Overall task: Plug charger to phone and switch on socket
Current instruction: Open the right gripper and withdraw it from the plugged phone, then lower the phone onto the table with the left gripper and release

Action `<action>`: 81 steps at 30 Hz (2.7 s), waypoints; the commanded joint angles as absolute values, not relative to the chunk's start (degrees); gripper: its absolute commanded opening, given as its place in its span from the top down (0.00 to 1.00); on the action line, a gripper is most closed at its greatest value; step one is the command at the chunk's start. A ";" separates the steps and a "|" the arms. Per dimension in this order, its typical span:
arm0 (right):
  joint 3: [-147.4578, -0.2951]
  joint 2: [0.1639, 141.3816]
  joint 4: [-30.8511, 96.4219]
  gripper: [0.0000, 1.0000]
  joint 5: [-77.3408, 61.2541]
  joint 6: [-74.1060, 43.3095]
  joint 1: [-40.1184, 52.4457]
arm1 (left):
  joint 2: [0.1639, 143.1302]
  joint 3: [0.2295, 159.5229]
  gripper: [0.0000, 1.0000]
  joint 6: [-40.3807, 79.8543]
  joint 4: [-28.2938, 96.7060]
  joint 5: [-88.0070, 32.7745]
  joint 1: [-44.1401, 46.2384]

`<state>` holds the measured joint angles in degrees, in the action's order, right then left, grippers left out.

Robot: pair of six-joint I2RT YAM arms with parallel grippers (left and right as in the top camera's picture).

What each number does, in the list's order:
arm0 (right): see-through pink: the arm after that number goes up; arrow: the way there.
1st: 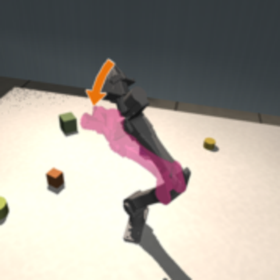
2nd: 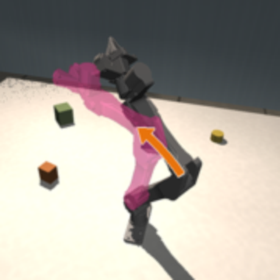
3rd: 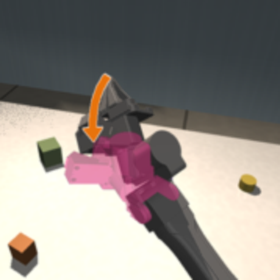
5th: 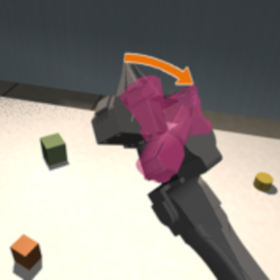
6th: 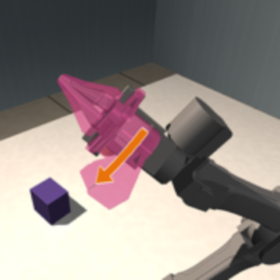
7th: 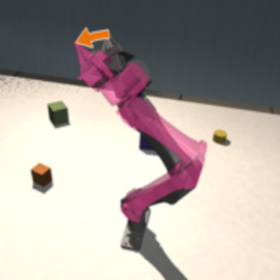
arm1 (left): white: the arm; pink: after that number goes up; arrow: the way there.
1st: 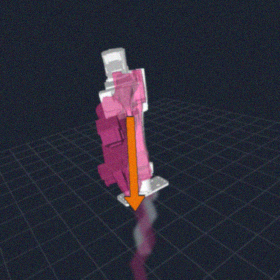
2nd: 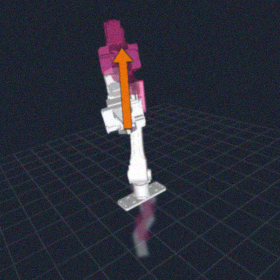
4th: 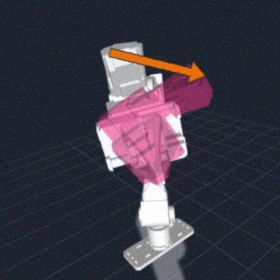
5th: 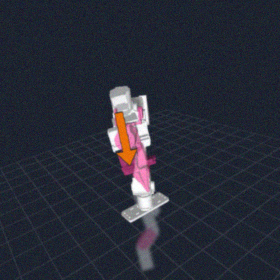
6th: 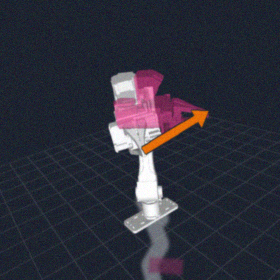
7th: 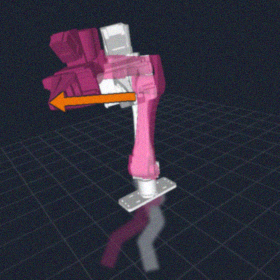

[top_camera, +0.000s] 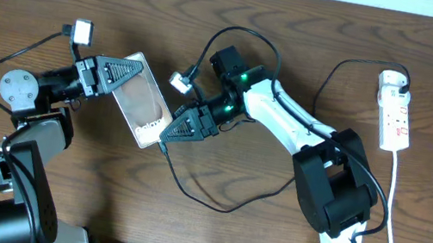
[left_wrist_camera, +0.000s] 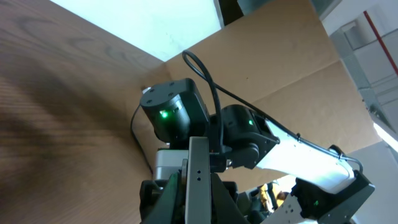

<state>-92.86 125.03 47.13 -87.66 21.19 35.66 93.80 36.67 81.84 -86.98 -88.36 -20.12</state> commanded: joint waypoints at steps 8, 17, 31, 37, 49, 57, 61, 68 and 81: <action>-93.43 125.16 47.11 0.01 -89.49 21.26 35.16 | 93.23 37.19 0.93 80.58 -87.55 -89.34 -21.93; -93.43 125.16 47.09 0.01 -83.92 20.78 32.62 | 93.23 37.19 0.93 80.62 -87.55 -89.32 -26.44; -93.67 125.14 45.93 0.01 -52.45 -2.02 22.13 | 93.23 37.17 0.93 80.77 -87.35 -88.90 -30.85; -94.00 123.66 46.76 0.01 -43.03 -7.49 19.14 | 93.25 37.06 0.93 73.67 -73.12 -84.75 -30.85; -102.85 114.04 58.08 0.01 -19.20 -12.32 18.85 | 93.23 36.97 0.93 39.53 -24.14 -70.00 -30.83; -103.07 106.39 58.00 0.01 -17.89 -14.76 18.85 | 93.25 36.97 0.93 33.65 -4.89 -51.00 -30.83; -103.07 105.54 58.30 0.01 -17.91 -14.76 18.96 | 93.25 36.97 0.93 34.83 -2.35 -47.64 -30.83; -102.91 105.75 59.33 0.01 -16.64 -14.79 20.12 | 93.25 36.97 0.93 36.75 4.32 -40.23 -30.83; -102.91 105.75 59.35 0.01 -15.70 -14.79 21.23 | 93.25 36.97 0.93 37.39 9.65 -39.77 -30.83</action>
